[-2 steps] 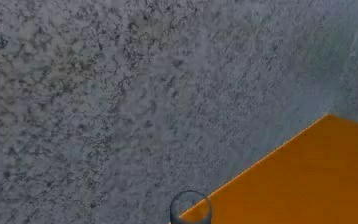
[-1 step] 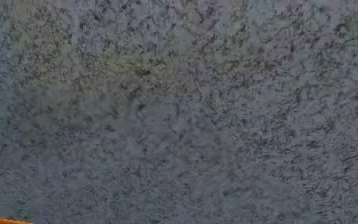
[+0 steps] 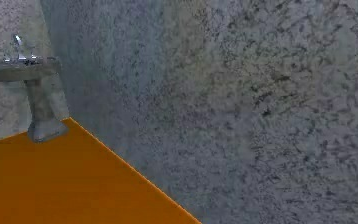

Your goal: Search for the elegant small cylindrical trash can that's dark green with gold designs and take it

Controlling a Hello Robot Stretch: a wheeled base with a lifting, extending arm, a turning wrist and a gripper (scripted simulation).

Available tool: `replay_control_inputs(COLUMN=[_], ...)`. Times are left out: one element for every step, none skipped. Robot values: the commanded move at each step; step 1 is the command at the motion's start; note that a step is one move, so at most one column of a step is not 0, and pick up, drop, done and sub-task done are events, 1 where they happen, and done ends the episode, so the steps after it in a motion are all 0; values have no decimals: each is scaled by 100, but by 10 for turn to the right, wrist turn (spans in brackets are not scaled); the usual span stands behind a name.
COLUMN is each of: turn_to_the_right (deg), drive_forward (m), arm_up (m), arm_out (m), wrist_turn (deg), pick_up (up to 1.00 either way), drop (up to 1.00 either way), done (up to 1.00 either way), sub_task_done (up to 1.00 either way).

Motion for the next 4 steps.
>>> replay_control_inputs(turn_to_the_right=[450, 360, 0, -450], drive_forward=[0, 0, 35, 0], arm_up=[0, 0, 0, 0], arm_out=[0, 0, 0, 0], wrist_turn=[0, 0, 0, 0], pick_up=[0, 0, 0, 0], drop=[0, 0, 0, 0], done=[0, 0, 0, 0], sub_task_done=[0, 0, 0, 0])
